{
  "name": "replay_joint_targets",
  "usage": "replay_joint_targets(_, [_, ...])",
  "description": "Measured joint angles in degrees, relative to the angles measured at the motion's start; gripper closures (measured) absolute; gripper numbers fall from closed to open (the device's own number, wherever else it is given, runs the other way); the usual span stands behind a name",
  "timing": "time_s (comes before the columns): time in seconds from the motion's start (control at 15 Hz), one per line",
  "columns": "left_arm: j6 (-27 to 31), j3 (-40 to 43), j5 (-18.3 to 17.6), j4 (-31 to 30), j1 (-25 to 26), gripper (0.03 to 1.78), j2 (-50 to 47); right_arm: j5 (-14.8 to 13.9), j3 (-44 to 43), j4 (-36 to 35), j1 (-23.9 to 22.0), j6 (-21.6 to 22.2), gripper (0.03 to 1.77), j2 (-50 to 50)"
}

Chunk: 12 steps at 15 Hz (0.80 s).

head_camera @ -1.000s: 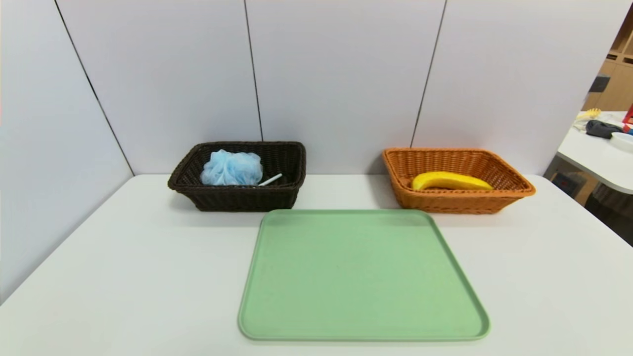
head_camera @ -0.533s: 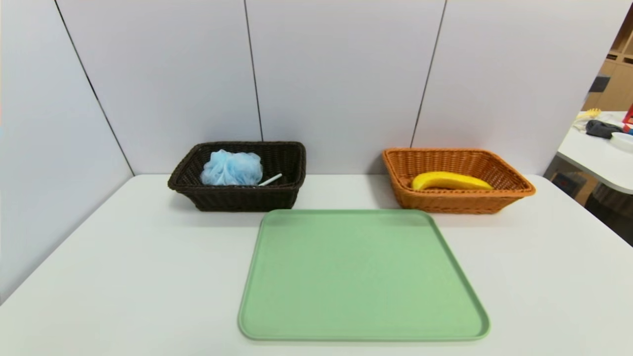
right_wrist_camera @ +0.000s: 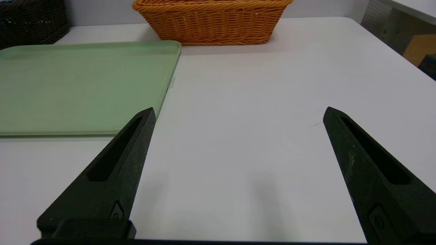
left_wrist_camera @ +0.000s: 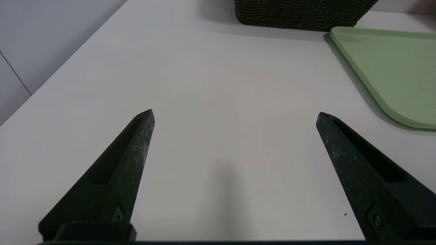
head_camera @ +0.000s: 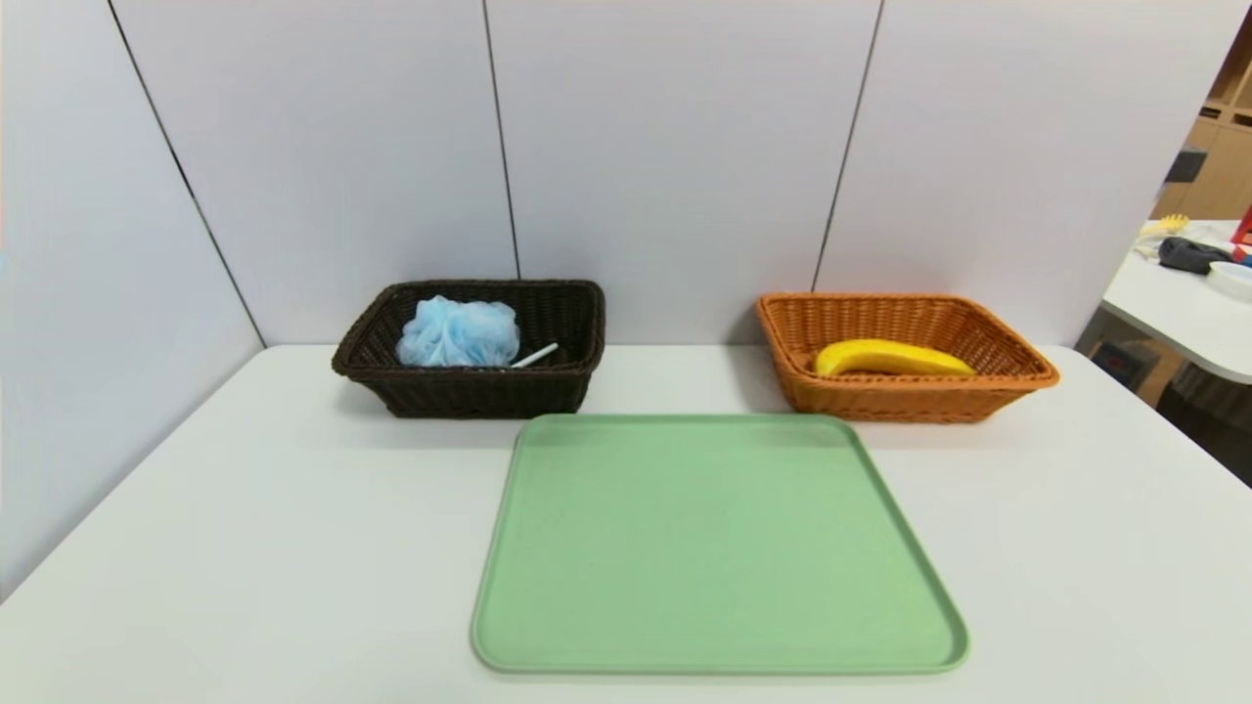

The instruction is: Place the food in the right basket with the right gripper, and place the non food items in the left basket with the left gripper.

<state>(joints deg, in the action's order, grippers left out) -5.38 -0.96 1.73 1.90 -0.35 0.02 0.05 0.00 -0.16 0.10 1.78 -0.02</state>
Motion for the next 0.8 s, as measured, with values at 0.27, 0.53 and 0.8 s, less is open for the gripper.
replay_joint_targets(0.27, [-0.02, 0.0, 0.0, 0.02, 0.0, 0.12, 0.0, 0.0, 0.0, -0.06, 0.0, -0.02, 0.1, 0.0])
replay_joint_targets(0.53, [-0.02, 0.0, -0.02, 0.02, 0.0, 0.12, 0.0, 0.02, 0.0, -0.05, 0.0, 0.0, 0.1, 0.0])
replay_joint_targets(0.8, [0.0, 0.0, -0.02, 0.02, 0.0, 0.12, 0.0, 0.0, 0.0, 0.0, 0.0, 0.04, 0.1, 0.0])
